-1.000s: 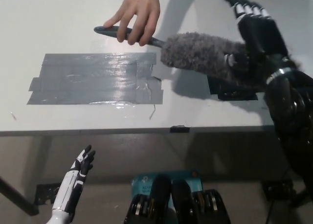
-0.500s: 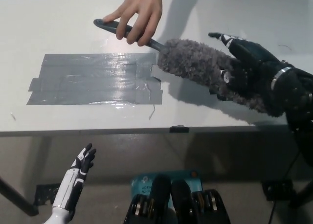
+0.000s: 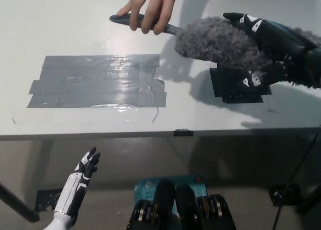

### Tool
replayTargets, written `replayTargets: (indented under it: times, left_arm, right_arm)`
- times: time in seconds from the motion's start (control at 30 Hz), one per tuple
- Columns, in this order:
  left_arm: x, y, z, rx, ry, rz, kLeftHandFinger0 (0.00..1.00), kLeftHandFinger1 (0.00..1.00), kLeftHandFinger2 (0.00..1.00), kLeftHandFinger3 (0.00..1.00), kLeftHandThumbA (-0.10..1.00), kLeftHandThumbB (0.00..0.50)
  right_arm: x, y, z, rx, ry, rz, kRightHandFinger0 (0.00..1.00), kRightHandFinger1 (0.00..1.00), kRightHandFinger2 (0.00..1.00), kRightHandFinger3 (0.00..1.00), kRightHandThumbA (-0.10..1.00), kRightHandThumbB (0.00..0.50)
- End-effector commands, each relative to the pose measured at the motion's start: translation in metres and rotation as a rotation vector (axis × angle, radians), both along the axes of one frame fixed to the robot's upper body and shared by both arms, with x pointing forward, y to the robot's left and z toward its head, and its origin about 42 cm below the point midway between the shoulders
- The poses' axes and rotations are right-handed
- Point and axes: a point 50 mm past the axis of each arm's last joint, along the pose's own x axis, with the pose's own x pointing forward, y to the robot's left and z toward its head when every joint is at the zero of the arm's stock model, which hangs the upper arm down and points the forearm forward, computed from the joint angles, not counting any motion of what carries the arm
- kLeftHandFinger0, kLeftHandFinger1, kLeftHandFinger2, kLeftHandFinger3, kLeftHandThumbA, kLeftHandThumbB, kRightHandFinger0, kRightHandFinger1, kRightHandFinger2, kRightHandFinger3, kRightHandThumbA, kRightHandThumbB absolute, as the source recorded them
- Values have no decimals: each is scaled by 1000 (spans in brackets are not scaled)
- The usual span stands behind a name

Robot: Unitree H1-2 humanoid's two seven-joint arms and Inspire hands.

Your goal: A person hands a grey duster to the robot and the robot grabs it with its right hand and places it on the black marked spot infron tof it on the desk

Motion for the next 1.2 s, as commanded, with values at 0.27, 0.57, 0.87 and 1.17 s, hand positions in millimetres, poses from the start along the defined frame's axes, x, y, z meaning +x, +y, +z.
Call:
replayTargets:
  times: [0.27, 0.57, 0.87, 1.17]
  left_arm:
    - [5, 3, 16, 2, -67, -27, 992, 1000, 1000, 1000, 1000, 144]
    - [2, 4, 14, -15, -64, -24, 985, 1000, 1000, 1000, 1000, 145]
    - [4, 6, 15, -14, -60, -22, 958, 1000, 1000, 1000, 1000, 133]
    - [2, 8, 17, -2, -56, -37, 892, 1000, 1000, 1000, 1000, 121]
  right_arm:
    - [45, -7, -4, -74, 22, -194, 1000, 1000, 1000, 1000, 1000, 491]
    - [97, 19, -51, -345, -96, -382, 1000, 1000, 1000, 1000, 949, 500]
    - [115, 68, -65, -209, -631, -396, 16, 155, 429, 591, -95, 234]
    - [97, 70, -59, -48, -802, -357, 0, 466, 880, 990, -100, 201]
